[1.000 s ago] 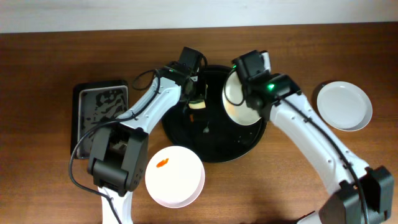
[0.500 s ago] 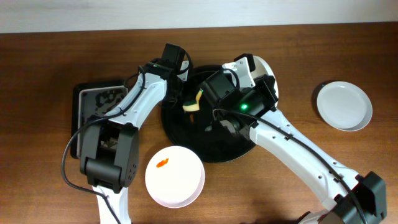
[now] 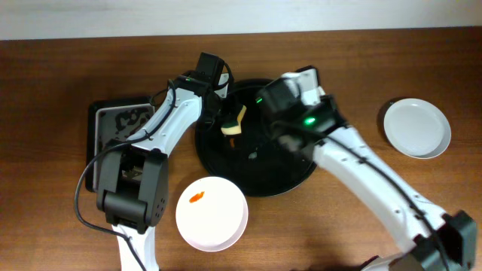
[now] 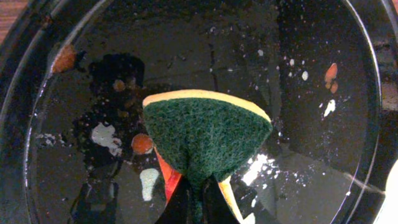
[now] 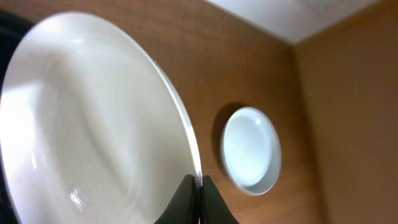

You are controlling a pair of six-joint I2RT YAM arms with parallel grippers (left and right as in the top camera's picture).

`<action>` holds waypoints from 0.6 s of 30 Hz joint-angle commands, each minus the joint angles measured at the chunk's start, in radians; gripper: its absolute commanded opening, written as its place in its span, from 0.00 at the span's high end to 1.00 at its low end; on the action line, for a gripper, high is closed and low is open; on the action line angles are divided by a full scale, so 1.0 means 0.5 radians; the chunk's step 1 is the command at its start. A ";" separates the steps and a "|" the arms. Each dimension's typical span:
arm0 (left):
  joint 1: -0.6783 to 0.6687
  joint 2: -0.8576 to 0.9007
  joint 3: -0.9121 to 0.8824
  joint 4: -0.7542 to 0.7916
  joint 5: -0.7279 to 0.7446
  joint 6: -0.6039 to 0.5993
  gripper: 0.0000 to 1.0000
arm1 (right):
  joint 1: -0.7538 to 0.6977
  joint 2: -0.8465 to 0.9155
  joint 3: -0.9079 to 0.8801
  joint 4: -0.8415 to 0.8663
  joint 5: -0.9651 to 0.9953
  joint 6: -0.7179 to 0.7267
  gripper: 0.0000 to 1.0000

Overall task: Clean dirty plates on tray and stack at the side
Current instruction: 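Place the plate onto the plate at the right side with the right gripper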

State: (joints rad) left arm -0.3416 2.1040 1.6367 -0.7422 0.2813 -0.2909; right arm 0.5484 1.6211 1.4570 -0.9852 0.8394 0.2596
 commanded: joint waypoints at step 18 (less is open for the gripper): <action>-0.006 -0.182 0.057 -0.121 0.013 0.167 1.00 | -2.486 0.668 0.161 0.149 -1.988 0.171 0.45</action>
State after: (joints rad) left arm -0.3420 2.0815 1.6409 -0.7757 0.2817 -0.2455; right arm -0.6987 1.9823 1.5242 -0.8997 -0.1131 0.3416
